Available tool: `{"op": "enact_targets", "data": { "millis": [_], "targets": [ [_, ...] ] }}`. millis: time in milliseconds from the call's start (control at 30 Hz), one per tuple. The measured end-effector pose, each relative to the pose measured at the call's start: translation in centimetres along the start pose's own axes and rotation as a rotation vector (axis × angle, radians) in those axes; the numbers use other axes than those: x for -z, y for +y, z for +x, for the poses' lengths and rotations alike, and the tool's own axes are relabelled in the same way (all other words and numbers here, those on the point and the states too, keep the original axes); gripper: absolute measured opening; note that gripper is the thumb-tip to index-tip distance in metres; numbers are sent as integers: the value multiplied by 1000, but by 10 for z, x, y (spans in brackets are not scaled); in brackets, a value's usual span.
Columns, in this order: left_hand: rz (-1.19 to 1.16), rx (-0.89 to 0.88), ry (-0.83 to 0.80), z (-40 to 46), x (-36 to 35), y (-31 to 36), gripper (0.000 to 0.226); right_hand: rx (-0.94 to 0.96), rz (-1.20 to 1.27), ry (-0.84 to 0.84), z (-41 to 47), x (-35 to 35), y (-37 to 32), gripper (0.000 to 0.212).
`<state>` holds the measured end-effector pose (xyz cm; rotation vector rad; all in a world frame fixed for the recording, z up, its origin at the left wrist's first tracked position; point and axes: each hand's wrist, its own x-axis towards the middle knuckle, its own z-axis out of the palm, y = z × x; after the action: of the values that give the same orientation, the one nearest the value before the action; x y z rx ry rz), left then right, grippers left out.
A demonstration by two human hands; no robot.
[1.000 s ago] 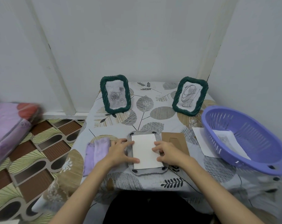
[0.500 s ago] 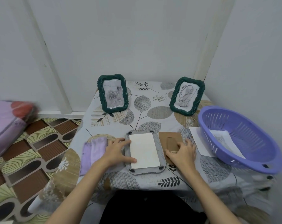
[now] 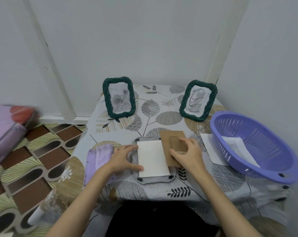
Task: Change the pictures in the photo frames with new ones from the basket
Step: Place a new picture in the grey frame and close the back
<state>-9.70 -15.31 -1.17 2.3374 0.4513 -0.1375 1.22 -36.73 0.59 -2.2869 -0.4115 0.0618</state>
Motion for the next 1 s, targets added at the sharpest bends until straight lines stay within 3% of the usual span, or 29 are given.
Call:
{"op": "enact_targets", "data": {
  "millis": [133, 533, 1000],
  "targets": [
    [-68, -31, 5, 3, 1, -5, 90, 69, -14, -143, -14, -29, -21, 54],
    [96, -19, 10, 9, -3, -13, 93, 78, -245, -161, -24, -56, -39, 58],
    [76, -12, 19, 8, -4, -12, 91, 63, -312, -186, -27, -59, -44, 59]
  ]
}}
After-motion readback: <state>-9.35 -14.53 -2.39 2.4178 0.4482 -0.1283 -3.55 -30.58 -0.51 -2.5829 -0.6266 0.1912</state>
